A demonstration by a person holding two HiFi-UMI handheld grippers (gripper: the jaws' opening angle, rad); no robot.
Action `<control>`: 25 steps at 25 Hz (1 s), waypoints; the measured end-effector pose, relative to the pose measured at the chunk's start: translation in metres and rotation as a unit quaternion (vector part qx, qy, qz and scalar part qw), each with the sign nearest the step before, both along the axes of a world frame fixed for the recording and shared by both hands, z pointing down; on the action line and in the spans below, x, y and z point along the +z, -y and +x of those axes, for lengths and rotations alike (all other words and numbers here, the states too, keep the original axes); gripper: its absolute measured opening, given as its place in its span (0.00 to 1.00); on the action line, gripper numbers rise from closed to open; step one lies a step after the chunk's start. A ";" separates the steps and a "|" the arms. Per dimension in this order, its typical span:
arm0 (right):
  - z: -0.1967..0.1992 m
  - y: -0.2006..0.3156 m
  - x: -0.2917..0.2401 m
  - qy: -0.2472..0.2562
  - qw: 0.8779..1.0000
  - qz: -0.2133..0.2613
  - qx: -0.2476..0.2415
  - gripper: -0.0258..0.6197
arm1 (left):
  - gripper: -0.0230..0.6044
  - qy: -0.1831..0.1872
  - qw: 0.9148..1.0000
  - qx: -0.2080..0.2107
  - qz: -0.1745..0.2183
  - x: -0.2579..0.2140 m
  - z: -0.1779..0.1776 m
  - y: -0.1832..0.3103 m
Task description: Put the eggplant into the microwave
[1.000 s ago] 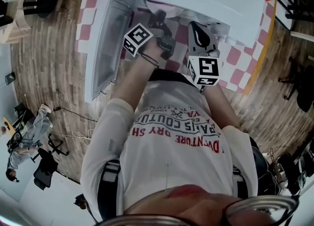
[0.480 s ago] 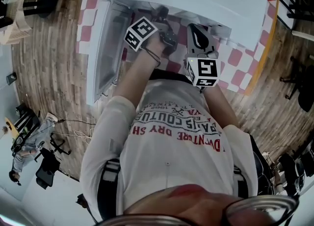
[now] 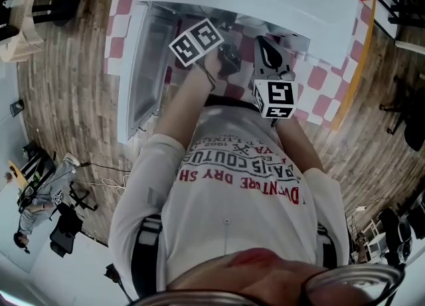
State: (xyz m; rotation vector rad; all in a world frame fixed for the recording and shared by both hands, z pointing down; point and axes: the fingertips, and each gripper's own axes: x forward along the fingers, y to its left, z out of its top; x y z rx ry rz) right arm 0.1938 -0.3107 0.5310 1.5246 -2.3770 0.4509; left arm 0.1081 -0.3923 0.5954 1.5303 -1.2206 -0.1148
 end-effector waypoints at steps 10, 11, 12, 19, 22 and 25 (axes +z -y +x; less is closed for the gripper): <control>0.022 -0.003 0.009 0.003 0.999 -0.017 0.031 0.08 | 0.58 0.108 0.984 0.144 0.000 0.008 0.004 -0.013; 0.025 -0.003 0.010 0.004 0.999 -0.019 0.034 0.08 | 0.58 0.120 0.979 0.163 0.001 0.012 0.005 -0.016; 0.027 -0.003 0.010 0.004 0.999 -0.019 0.036 0.08 | 0.59 0.133 0.974 0.183 0.004 0.015 0.005 -0.020; 0.028 -0.003 0.007 0.003 0.999 -0.016 0.036 0.08 | 0.59 0.216 0.944 0.250 0.017 0.036 0.004 -0.037; 0.026 -0.003 0.006 0.003 0.999 -0.014 0.032 0.08 | 0.59 0.167 0.961 0.219 0.001 0.035 0.005 -0.042; 0.026 -0.004 0.005 0.003 0.999 -0.013 0.031 0.08 | 0.58 0.196 0.961 0.197 0.009 0.027 -0.002 -0.043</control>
